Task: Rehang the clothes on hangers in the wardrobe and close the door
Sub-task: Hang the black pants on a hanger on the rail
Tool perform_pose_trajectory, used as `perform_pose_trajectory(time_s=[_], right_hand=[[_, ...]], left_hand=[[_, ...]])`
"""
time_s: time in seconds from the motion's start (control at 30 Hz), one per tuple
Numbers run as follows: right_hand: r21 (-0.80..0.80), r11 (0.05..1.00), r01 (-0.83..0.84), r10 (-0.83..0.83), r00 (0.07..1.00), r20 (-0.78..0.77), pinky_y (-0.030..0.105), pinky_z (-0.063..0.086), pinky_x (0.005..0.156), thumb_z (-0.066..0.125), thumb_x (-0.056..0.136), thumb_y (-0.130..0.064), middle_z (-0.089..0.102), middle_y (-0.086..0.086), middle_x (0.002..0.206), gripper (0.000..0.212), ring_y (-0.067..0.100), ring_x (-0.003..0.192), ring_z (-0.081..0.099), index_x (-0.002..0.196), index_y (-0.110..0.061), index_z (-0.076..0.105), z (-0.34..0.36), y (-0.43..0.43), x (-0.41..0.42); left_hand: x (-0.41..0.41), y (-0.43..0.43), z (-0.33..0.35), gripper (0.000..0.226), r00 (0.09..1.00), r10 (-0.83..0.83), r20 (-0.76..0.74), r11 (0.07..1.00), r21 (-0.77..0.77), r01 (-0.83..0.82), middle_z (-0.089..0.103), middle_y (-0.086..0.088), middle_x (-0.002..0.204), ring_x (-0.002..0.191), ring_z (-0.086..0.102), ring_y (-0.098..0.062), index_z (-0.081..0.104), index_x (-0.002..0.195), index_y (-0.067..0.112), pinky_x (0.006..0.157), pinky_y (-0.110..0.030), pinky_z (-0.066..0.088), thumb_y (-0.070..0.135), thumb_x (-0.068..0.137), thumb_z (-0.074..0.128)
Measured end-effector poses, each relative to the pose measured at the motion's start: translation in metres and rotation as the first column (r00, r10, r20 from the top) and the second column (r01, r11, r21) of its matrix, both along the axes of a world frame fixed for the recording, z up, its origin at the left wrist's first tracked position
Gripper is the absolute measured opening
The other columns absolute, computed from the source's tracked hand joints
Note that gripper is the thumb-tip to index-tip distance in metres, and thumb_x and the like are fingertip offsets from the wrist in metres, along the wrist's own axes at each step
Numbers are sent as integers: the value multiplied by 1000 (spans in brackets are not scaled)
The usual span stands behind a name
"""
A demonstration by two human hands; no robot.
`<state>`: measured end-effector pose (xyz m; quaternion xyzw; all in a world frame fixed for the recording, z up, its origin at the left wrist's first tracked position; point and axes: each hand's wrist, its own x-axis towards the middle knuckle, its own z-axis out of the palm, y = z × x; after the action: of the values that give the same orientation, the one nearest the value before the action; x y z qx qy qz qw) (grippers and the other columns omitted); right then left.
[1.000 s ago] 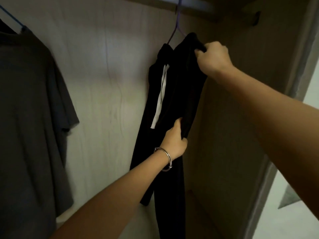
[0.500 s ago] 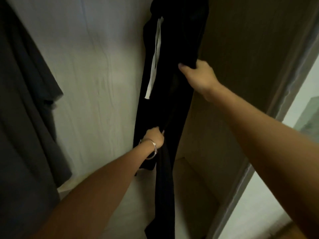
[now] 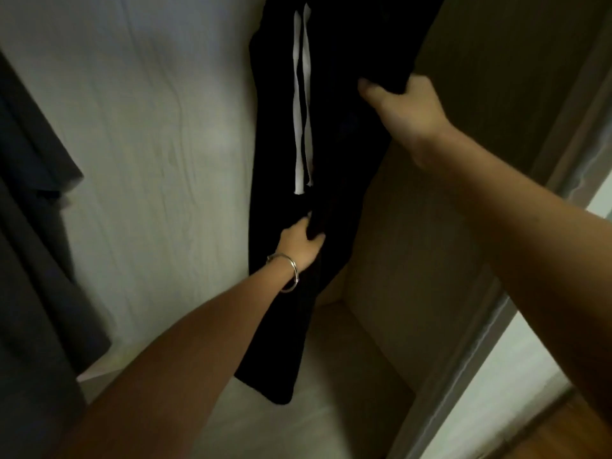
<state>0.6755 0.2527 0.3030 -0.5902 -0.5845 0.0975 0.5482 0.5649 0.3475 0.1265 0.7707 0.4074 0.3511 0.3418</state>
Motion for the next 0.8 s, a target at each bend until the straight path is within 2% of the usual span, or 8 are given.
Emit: perform_pose_trajectory(time_s=[0.1,0.2,0.27,0.33,0.47,0.57,0.67,0.8], right_hand=[[-57,997,53,-56,997,-58,28,46,99,61,87,-25,59,7,129,44,19,116,57,129,-11,53,-18,2,1],[-95,993,72,-81,992,-98,29,47,99,65,84,-21,59,7,128,48,20,116,58,129,-10,52,-27,2,1],[-107,992,63,-75,992,-105,31,48,99,64,85,-18,58,7,129,48,21,116,57,129,-10,50,-31,-3,-2],[-129,989,68,-80,993,-87,34,48,99,62,85,-14,57,8,129,46,22,116,56,130,-10,49,-37,-10,-5],[-168,979,114,-131,987,-96,31,50,94,65,83,-13,59,9,126,46,22,112,59,126,-10,52,-57,-16,-10],[-212,968,137,-162,981,-105,23,50,81,67,82,-17,63,7,120,40,17,102,62,121,-11,58,-77,-19,-14],[-252,958,135,-171,977,-127,24,51,82,66,83,-17,65,8,119,35,19,104,63,118,-12,60,-92,-26,-18],[-389,915,107,-162,980,-112,33,51,92,63,85,-13,61,11,122,38,25,110,60,122,-10,55,-113,-33,-19]], left_hand=[[0,-3,-25,33,989,-13,-147,999,29,17,63,-14,117,105,61,-27,54,121,8,73,-17,41,19,90,53],[1,-7,-41,31,970,0,-244,999,53,13,65,-15,113,99,63,-28,56,117,7,79,-28,51,21,89,54],[2,-9,-45,33,961,-1,-276,1000,19,6,64,-15,110,96,64,-29,56,116,6,81,-37,55,23,88,56],[4,-13,-48,34,946,-5,-324,1000,-14,0,64,-15,107,93,64,-29,58,114,4,80,-39,57,25,87,56],[3,-25,-59,33,898,23,-440,1000,0,-26,63,-10,93,85,65,-27,63,106,2,74,-33,57,28,88,54],[1,-34,-70,35,887,17,-461,999,-19,-30,65,-14,101,89,65,-27,61,107,2,78,-35,56,31,89,54],[1,-44,-77,35,909,-11,-416,998,-62,-16,62,-9,95,90,63,-23,60,108,3,73,-26,50,32,88,57],[-3,-51,-90,31,893,-26,-448,997,-75,-9,63,-11,110,106,61,-24,60,109,6,81,-26,48,28,86,60]])
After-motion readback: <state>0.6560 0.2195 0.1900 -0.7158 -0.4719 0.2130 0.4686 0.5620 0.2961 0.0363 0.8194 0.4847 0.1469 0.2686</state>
